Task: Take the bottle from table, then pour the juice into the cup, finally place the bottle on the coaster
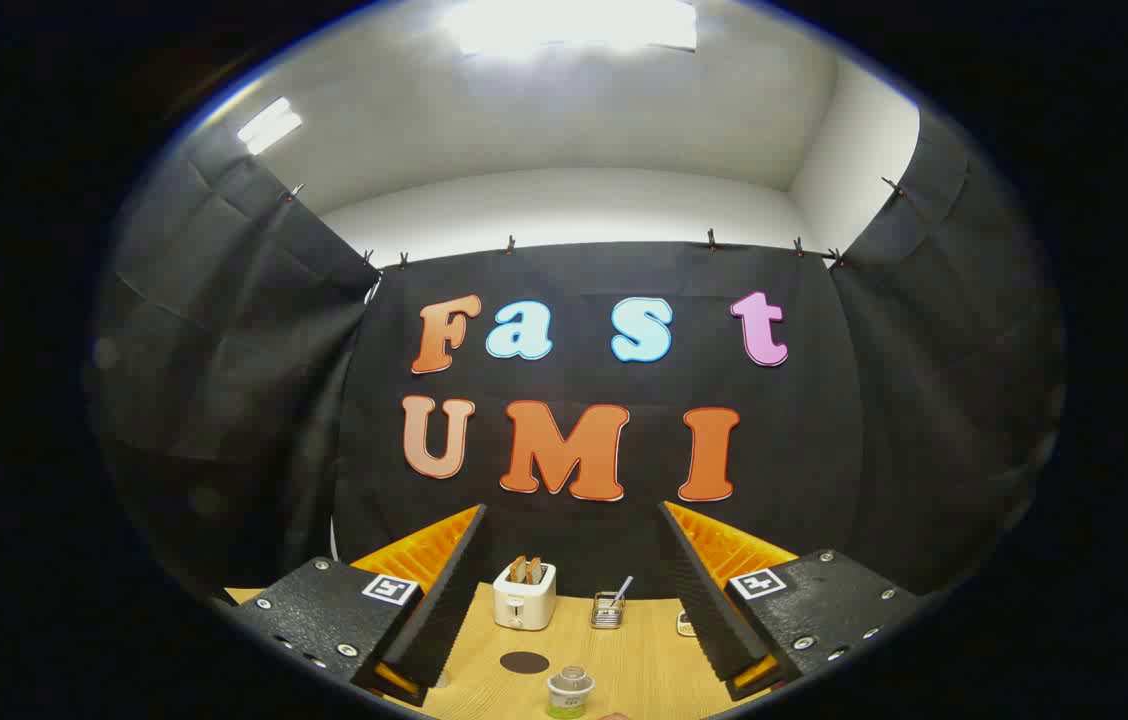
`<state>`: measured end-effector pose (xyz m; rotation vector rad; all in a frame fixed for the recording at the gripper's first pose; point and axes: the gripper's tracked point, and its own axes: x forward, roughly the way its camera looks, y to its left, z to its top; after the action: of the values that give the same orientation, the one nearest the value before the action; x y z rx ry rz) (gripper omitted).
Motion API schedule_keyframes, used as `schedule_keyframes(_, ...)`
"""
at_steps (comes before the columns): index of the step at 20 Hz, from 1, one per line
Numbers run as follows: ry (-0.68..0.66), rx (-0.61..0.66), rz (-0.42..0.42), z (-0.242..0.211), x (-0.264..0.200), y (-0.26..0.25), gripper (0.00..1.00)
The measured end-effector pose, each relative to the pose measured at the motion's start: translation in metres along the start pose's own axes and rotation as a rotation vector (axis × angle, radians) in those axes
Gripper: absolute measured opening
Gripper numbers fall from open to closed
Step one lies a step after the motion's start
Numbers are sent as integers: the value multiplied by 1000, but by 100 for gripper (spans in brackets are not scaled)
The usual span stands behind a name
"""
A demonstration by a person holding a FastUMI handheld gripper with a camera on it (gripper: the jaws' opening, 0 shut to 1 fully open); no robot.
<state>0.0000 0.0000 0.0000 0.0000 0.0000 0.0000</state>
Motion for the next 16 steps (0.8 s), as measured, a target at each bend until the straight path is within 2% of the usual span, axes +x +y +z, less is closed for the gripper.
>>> schedule_keyframes(9,-3,31,23,-2,-3,2,97)
schedule_keyframes(16,-28,14,10,-4,-4,-5,97)
